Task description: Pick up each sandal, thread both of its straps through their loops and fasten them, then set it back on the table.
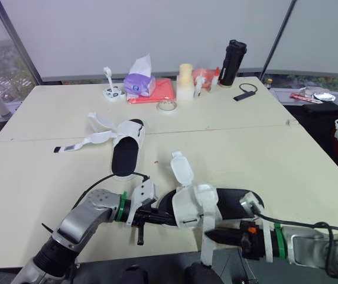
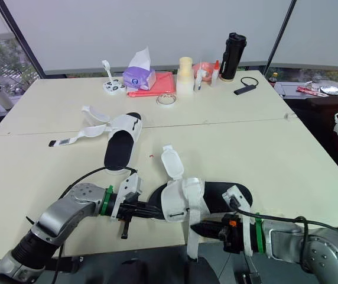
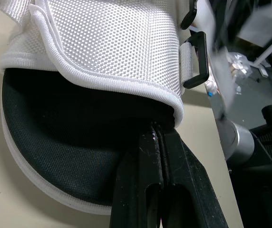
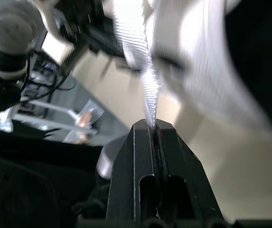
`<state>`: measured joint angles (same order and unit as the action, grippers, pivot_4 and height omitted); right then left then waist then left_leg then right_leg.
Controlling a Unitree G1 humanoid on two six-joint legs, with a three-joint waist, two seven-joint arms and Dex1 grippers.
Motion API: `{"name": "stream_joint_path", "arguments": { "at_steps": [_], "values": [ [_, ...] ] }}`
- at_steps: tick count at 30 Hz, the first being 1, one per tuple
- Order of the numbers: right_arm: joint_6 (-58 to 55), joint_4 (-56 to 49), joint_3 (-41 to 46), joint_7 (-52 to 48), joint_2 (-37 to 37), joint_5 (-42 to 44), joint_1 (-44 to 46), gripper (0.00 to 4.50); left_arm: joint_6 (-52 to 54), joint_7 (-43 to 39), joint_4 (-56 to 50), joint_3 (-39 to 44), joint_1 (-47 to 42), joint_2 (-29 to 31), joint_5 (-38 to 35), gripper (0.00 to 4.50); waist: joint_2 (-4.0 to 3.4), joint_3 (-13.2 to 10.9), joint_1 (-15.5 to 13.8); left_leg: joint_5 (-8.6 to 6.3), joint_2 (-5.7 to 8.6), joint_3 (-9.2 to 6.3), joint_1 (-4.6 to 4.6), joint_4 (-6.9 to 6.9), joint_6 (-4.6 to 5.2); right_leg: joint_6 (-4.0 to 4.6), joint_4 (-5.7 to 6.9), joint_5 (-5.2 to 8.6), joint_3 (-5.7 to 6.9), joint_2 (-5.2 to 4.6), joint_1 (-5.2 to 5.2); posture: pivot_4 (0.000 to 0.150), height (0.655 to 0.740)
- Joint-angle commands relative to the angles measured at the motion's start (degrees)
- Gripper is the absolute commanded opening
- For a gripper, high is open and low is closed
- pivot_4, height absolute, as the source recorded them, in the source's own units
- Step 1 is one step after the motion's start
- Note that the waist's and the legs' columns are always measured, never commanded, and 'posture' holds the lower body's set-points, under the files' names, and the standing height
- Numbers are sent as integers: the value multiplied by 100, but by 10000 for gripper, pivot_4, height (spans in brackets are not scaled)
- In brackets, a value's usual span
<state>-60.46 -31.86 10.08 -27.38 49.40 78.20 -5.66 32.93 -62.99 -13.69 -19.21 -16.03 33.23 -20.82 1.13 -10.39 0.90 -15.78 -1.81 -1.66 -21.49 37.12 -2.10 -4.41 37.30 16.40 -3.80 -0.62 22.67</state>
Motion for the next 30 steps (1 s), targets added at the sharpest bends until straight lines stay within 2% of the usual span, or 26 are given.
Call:
{"name": "stream_joint_path", "arguments": {
  "at_steps": [1,4,7,16,21,26,30],
  "values": [
    [60,6,653,208,255,1012,363,527,49,112,30,90,85,95,49,0,1,-1,0,0,0,1,1,0,0,0,0,0,0,0,-1,1500,7400],
    [16,244,734,318,445,1473,737,527,40,112,28,32,99,72,55,0,2,-1,-5,0,0,1,0,-1,0,2,-1,1,0,0,0,1500,7400],
    [-96,531,522,343,574,1572,1291,527,1,92,59,-28,83,53,84,0,1,-1,3,-1,0,4,-1,-2,2,4,-1,2,-2,0,2,1500,7400],
    [-743,1946,-316,-92,232,1554,2670,527,-68,150,112,-47,61,45,139,0,1,-2,-14,-1,-1,5,-7,-1,2,5,-2,2,-6,-3,7,1500,7400],
    [-933,2304,-583,-692,276,679,2937,527,-34,254,1,15,156,83,128,0,0,-2,-12,-2,-2,4,-8,-2,4,3,-2,0,-6,-3,9,1500,7400],
    [-993,2744,-554,-1032,94,221,3151,527,-1,346,-123,8,239,90,105,0,-1,-2,-6,-2,-1,7,-8,-1,4,3,-2,1,-6,-4,10,1500,7400],
    [-1286,3185,-263,-1000,-125,544,3471,527,8,387,-144,11,256,84,97,0,-3,-2,-5,-3,-1,7,-8,-2,5,1,-2,-1,-5,-3,11,1500,7400]
  ]
}}
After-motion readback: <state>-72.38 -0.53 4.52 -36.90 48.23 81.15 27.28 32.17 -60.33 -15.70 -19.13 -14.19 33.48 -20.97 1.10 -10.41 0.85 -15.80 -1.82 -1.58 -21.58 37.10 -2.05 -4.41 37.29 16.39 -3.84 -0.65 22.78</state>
